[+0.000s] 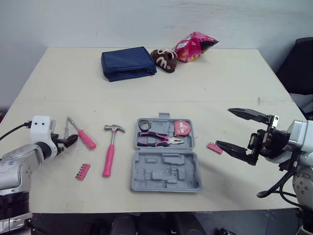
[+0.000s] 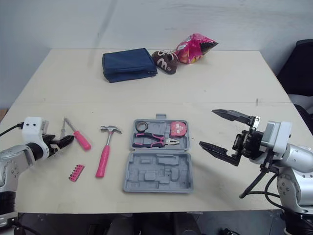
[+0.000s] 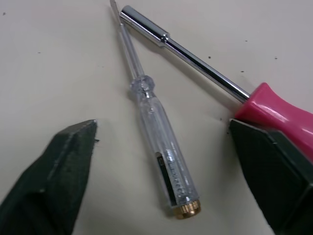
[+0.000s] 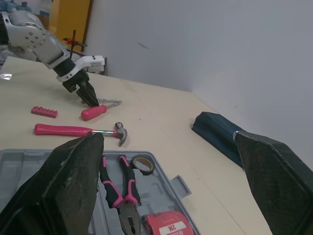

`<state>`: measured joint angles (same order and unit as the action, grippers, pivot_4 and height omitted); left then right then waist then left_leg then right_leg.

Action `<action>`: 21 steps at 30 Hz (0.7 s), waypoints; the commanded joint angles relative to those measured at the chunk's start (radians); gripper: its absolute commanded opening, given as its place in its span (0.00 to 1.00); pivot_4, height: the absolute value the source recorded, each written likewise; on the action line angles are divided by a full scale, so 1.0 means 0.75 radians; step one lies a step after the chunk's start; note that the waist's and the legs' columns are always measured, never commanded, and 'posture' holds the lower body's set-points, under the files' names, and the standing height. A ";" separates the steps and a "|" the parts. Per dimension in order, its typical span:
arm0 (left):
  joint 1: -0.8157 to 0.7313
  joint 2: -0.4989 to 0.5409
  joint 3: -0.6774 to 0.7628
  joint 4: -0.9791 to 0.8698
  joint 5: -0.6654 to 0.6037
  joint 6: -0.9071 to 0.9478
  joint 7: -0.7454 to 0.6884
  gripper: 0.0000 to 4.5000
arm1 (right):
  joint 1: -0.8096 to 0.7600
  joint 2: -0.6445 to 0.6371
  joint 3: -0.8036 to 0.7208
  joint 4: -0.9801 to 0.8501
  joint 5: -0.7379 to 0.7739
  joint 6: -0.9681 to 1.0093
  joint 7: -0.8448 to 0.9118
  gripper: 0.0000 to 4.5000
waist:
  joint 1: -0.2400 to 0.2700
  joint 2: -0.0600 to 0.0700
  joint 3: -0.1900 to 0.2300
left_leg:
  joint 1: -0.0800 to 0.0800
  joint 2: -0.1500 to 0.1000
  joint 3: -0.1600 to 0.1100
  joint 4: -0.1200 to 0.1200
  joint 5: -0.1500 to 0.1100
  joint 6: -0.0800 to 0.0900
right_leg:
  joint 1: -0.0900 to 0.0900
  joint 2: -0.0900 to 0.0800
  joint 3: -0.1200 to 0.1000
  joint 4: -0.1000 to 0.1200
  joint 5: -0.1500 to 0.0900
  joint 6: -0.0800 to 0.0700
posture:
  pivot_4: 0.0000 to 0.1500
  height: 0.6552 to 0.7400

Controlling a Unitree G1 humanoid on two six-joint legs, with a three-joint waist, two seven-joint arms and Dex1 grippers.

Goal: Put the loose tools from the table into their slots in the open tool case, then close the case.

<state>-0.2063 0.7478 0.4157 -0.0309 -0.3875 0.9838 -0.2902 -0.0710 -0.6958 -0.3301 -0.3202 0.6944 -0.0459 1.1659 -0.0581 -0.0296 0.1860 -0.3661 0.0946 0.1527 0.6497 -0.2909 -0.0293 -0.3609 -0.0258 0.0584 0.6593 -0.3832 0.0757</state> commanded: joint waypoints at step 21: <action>0.007 0.146 -0.112 -0.300 -0.109 -0.921 -0.898 0.00 | 0.183 -0.111 -0.190 0.073 -0.042 -0.109 0.120 1.00 | 0.033 -0.002 0.001 | -0.002 -0.003 0.001 -0.002 0.000 0.000 | 0.001 -0.002 -0.001 -0.006 0.000 0.001 | 1.00 1.00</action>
<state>-0.1930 0.8411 0.3899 -0.2142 -0.4535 0.3351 -0.8656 0.0588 -0.7608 -0.4351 -0.2636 0.6549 -0.1107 1.2342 -0.0331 -0.0313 0.1870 -0.3675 0.0924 0.1544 0.6483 -0.2909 -0.0291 -0.3600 -0.0271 0.0581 0.6545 -0.3828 0.0761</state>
